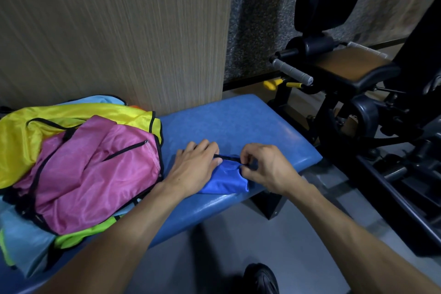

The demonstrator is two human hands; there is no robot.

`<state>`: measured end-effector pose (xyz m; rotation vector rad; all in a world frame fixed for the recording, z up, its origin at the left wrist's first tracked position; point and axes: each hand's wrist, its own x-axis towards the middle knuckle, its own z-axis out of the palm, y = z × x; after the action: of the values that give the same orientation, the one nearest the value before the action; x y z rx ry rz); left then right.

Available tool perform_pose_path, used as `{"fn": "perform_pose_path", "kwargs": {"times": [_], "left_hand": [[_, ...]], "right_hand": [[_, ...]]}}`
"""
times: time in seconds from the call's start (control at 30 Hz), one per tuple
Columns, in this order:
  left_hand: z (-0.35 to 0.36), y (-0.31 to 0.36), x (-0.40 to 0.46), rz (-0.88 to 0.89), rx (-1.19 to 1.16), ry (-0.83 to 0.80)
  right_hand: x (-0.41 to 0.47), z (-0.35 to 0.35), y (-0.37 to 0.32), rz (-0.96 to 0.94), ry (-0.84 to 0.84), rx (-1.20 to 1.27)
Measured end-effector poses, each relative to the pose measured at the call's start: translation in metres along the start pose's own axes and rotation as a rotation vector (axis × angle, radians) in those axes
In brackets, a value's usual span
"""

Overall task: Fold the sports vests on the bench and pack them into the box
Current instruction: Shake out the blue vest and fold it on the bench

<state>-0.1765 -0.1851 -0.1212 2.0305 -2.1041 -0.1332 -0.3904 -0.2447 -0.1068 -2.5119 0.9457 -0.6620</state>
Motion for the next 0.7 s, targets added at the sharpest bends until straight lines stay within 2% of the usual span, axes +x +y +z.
{"fn": "perform_pose_path", "kwargs": {"times": [0.13,0.3,0.4,0.5,0.7], "left_hand": [[0.003,-0.002,-0.002,-0.013,-0.046,0.051],[0.003,-0.006,-0.001,-0.055,-0.163,0.089],[0.003,-0.006,0.002,-0.088,-0.205,0.121],[0.004,-0.007,0.006,-0.124,-0.230,0.161],[0.009,-0.010,0.011,-0.150,-0.304,0.232]], "right_hand": [[0.002,-0.006,0.001,0.153,-0.035,0.162],[0.009,-0.005,0.007,0.384,-0.130,0.678],[0.014,-0.005,0.004,0.470,-0.131,0.804],[0.018,-0.005,0.000,0.528,-0.117,0.775],[0.027,0.004,0.005,0.593,-0.095,0.400]]}}
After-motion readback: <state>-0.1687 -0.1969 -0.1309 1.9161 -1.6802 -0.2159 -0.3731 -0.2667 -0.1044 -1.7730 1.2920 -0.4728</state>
